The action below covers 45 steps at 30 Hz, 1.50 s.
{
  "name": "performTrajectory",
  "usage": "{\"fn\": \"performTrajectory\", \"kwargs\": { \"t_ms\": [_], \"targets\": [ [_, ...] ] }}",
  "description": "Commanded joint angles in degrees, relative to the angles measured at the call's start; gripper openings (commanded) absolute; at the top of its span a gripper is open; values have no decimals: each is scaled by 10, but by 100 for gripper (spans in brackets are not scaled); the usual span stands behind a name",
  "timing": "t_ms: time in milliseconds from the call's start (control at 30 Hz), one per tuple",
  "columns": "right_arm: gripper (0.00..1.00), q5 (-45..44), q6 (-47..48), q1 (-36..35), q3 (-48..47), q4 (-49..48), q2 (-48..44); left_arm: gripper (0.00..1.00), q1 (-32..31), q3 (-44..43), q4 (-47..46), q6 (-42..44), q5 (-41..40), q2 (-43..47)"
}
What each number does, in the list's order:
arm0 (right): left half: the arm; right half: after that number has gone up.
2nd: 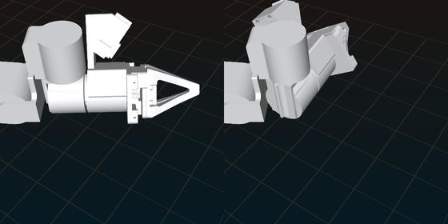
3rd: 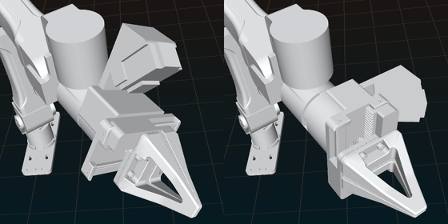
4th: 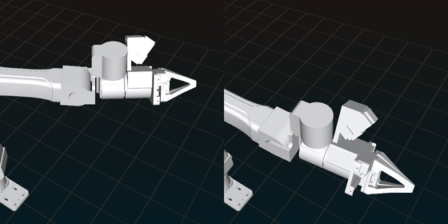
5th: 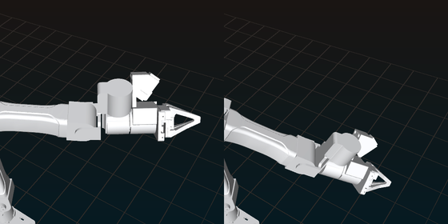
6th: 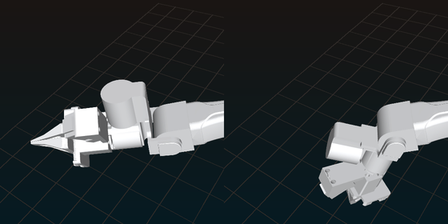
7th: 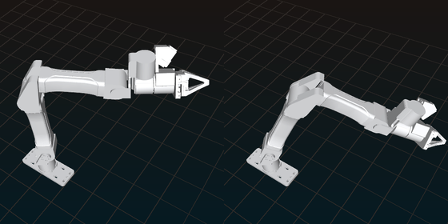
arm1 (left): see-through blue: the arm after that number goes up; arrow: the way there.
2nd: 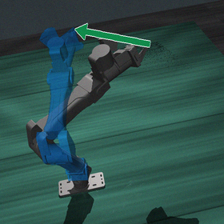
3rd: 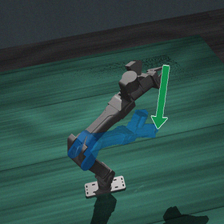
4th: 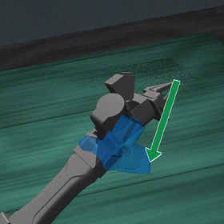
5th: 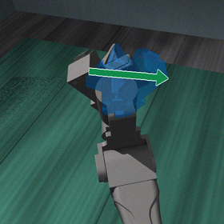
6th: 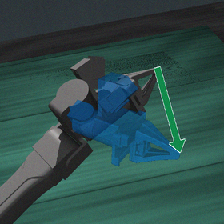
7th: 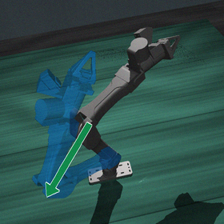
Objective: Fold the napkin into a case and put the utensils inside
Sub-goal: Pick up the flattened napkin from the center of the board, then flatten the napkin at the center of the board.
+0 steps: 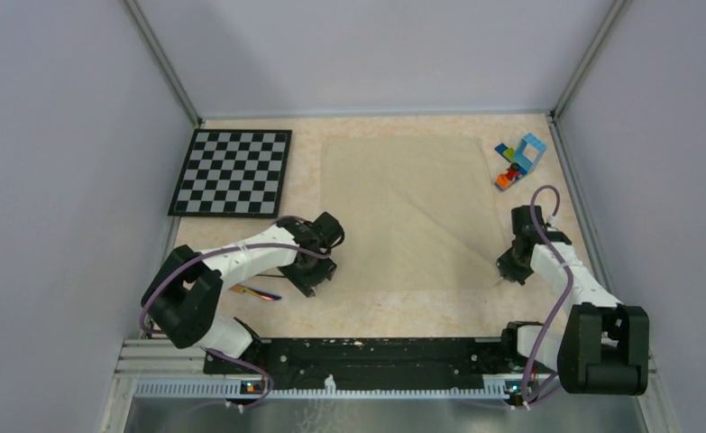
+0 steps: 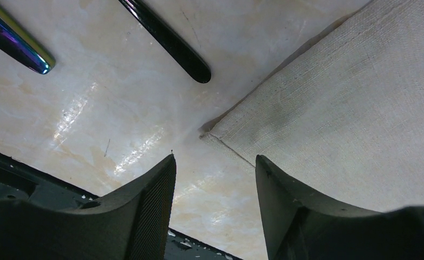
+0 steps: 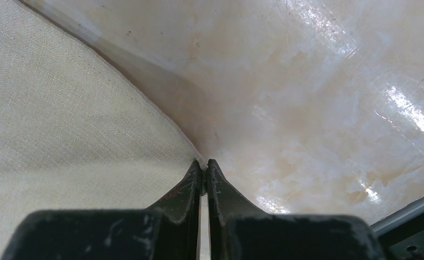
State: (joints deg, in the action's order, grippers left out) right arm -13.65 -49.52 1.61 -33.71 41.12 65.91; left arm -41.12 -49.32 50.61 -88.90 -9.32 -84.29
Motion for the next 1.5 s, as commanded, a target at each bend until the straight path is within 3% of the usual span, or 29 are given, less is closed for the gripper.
{"fn": "performTrajectory", "kwargs": {
  "t_ms": [0,467,600,700,800,833,867,1067,1167,1300,1467],
  "targets": [
    [0,-5,5,-6,6,-15,-17,61,-3,-9,12,-25,-5,-8],
    [0,2,5,-6,7,-10,-29,57,-2,1,-21,-25,-3,-72],
    [0,0,4,-8,-16,10,-34,42,9,25,-51,-23,11,-90],
    [0,1,1,-10,-20,15,-47,22,18,35,-61,-22,6,-93],
    [0,18,16,-10,-30,20,-63,9,25,30,-62,0,-15,-73],
    [0,26,28,-11,-34,19,-71,1,27,23,-56,12,-21,-61],
    [0,43,47,-11,-40,16,-81,0,30,12,-51,30,-25,-46],
    [0,174,134,-12,-135,47,-211,0,30,-75,-39,177,-34,147],
    [0,227,118,-12,-204,54,-300,0,29,-123,-44,234,-7,263],
    [0,271,91,-12,-321,68,-358,0,29,-166,-128,323,78,402],
    [0,311,71,-12,-436,14,-405,0,30,-269,-142,373,140,461]
  ]
}}
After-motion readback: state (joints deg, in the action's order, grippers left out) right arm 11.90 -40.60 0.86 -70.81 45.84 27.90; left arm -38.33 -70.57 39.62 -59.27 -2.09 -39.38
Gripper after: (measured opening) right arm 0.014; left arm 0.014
